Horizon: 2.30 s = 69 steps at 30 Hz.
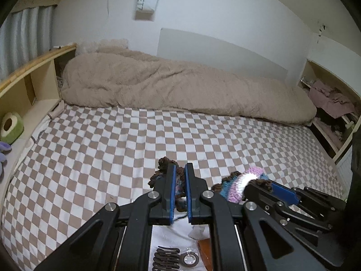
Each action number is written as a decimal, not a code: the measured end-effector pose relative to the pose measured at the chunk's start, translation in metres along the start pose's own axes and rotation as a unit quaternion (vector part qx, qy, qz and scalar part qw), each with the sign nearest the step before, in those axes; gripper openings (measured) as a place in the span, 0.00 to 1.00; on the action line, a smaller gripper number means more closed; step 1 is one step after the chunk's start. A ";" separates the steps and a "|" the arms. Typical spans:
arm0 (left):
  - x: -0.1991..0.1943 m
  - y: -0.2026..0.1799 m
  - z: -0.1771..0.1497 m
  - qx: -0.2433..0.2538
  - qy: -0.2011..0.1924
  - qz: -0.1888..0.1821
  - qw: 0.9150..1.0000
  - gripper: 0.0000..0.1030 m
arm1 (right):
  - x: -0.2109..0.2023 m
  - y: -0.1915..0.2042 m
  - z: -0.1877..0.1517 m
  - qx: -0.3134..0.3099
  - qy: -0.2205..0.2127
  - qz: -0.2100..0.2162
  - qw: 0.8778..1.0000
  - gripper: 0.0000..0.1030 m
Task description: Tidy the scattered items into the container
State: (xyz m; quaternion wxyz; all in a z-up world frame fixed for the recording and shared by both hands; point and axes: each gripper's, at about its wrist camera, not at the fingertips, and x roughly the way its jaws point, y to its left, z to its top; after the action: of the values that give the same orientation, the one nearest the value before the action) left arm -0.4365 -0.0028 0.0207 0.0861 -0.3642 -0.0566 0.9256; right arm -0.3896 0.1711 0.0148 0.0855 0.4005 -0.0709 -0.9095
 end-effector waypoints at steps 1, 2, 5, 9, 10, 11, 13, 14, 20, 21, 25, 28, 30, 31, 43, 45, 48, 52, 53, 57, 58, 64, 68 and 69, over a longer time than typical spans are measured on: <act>0.005 0.001 -0.004 0.001 0.007 0.000 1.000 0.08 | 0.004 0.001 -0.002 -0.001 0.006 0.000 1.000 0.26; 0.008 0.001 -0.008 0.002 0.011 0.001 1.000 0.08 | 0.009 0.003 -0.005 -0.003 0.011 0.000 1.000 0.26; 0.020 0.004 -0.020 0.009 0.025 0.003 1.000 0.08 | 0.021 0.005 -0.013 -0.005 0.025 0.000 1.000 0.26; 0.037 0.011 -0.035 0.015 0.046 0.012 0.999 0.08 | 0.038 0.010 -0.024 -0.008 0.046 -0.002 0.999 0.26; 0.041 0.012 -0.039 0.016 0.051 0.013 0.998 0.08 | 0.043 0.012 -0.027 -0.009 0.053 -0.001 0.999 0.26; 0.045 0.014 -0.042 0.018 0.055 0.015 0.998 0.08 | 0.047 0.014 -0.029 -0.010 0.057 -0.001 0.998 0.26; 0.052 0.016 -0.050 0.019 0.064 0.018 0.998 0.08 | 0.054 0.017 -0.033 -0.013 0.065 -0.001 0.998 0.26; 0.056 0.017 -0.053 0.019 0.067 0.019 0.997 0.08 | 0.058 0.019 -0.035 -0.015 0.069 -0.002 0.997 0.26; 0.079 0.021 -0.070 0.016 0.088 0.012 0.996 0.08 | 0.073 0.015 -0.045 -0.013 0.089 -0.004 0.996 0.26; 0.082 0.020 -0.073 0.016 0.090 0.012 0.996 0.08 | 0.077 0.014 -0.047 -0.012 0.093 -0.006 0.996 0.26; 0.088 0.019 -0.080 0.012 0.092 0.010 0.996 0.08 | 0.090 0.008 -0.055 -0.003 0.108 -0.008 0.994 0.26; 0.089 0.021 -0.079 0.009 0.089 0.010 0.996 0.09 | 0.097 0.003 -0.059 0.009 0.112 -0.003 0.994 0.26; 0.088 0.023 -0.077 0.008 0.087 0.012 0.996 0.22 | 0.098 -0.002 -0.060 0.021 0.110 0.001 0.994 0.32; 0.087 0.024 -0.077 0.009 0.084 0.020 0.996 0.32 | 0.098 -0.004 -0.060 0.026 0.108 0.001 0.994 0.37; 0.070 0.051 -0.079 -0.022 0.083 0.031 0.996 0.50 | 0.082 -0.025 -0.066 0.053 0.088 0.002 0.995 0.99; 0.066 0.052 -0.081 -0.028 0.084 0.031 0.996 0.55 | 0.077 -0.025 -0.066 0.054 0.085 0.003 0.995 0.99; 0.060 0.051 -0.084 -0.030 0.083 0.032 0.996 0.72 | 0.068 -0.025 -0.066 0.055 0.078 0.002 0.995 1.00; 0.051 0.049 -0.087 -0.037 0.080 0.032 0.996 0.93 | 0.055 -0.023 -0.065 0.055 0.071 0.001 0.996 1.00; 0.049 0.049 -0.087 -0.042 0.077 0.033 0.996 0.96 | 0.052 -0.023 -0.065 0.056 0.069 0.000 0.996 1.00; 0.037 0.049 -0.086 -0.062 0.065 0.027 0.996 1.00 | 0.039 -0.021 -0.067 0.057 0.061 -0.004 0.997 1.00; 0.035 0.049 -0.085 -0.063 0.066 0.026 0.996 1.00 | 0.037 -0.021 -0.067 0.056 0.061 -0.007 0.997 1.00; 0.016 0.041 -0.082 -0.040 0.069 0.040 0.996 1.00 | 0.018 -0.024 -0.069 0.056 0.053 -0.016 0.997 1.00; 0.003 0.036 -0.081 -0.038 0.063 0.039 0.996 1.00 | 0.004 -0.025 -0.070 0.054 0.047 -0.026 0.997 1.00; 0.000 0.035 -0.081 -0.039 0.063 0.039 0.997 1.00 | -0.001 -0.024 -0.070 0.053 0.045 -0.028 0.997 1.00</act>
State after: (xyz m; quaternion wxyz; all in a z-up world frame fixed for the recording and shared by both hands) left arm -0.3854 -0.0340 -0.0439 0.0392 -0.4265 -0.0729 0.9007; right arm -0.3400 0.1907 -0.0362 0.0421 0.4465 -0.1039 -0.8877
